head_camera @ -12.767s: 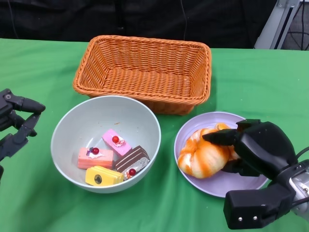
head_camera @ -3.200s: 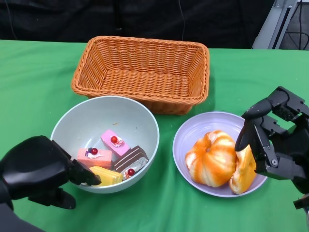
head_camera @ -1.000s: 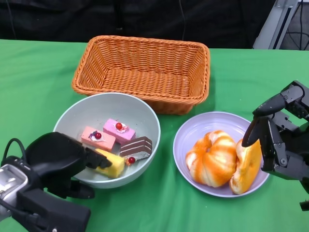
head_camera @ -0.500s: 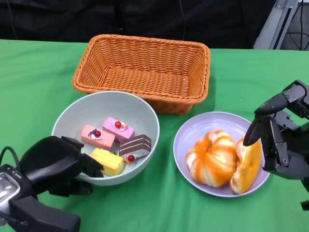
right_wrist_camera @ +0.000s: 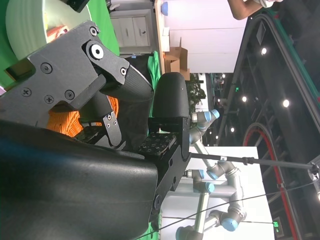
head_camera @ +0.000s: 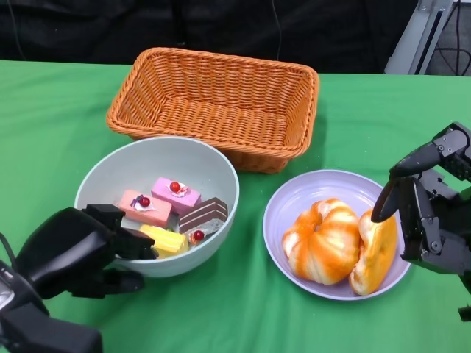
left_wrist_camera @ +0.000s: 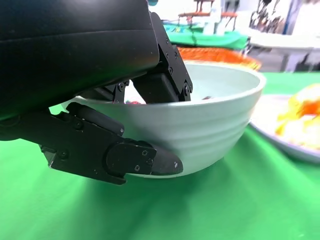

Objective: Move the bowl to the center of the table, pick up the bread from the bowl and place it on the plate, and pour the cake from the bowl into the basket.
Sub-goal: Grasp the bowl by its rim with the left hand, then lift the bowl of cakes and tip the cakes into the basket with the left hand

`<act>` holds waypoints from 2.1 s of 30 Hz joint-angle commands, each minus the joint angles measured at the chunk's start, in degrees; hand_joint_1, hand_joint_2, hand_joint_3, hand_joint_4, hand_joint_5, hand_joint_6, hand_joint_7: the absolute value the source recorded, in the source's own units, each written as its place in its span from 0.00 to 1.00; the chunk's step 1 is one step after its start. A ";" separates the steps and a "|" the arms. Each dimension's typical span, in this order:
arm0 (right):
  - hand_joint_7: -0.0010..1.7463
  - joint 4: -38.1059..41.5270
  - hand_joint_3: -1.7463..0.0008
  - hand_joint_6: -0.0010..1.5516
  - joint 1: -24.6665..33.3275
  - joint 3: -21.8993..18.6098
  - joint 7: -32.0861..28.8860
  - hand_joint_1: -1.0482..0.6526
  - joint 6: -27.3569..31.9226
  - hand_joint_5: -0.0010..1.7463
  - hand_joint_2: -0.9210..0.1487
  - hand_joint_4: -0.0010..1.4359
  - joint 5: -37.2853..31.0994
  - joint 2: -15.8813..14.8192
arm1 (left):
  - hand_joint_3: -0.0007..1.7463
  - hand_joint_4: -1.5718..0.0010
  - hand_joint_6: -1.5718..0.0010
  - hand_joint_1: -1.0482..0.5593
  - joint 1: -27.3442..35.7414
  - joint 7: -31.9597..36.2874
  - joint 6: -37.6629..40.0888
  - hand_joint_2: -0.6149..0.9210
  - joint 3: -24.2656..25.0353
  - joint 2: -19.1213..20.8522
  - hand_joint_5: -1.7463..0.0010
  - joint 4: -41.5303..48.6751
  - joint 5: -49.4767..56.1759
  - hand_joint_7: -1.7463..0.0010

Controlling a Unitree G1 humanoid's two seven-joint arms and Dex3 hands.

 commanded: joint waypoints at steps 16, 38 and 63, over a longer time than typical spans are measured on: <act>0.71 2.15 0.34 0.45 -0.73 -0.94 0.52 0.55 -1.70 0.94 0.35 0.52 0.99 0.35 | 0.73 0.44 0.47 0.50 5.85 -12.30 -18.39 0.70 10.33 5.39 0.00 -10.25 -18.39 0.23; 0.76 3.94 0.38 0.43 0.98 2.83 1.32 0.54 -1.10 0.96 0.40 0.53 -1.79 0.27 | 0.53 0.46 0.60 0.51 -3.65 -39.21 4.34 0.86 11.86 -11.24 0.00 -17.31 -54.38 0.02; 0.80 7.65 0.36 0.41 1.76 3.25 4.14 0.56 -3.81 0.97 0.40 0.51 -4.42 0.14 | 0.44 0.44 0.58 0.47 -27.72 -34.41 7.92 0.91 20.33 -26.96 0.00 11.99 -43.32 0.07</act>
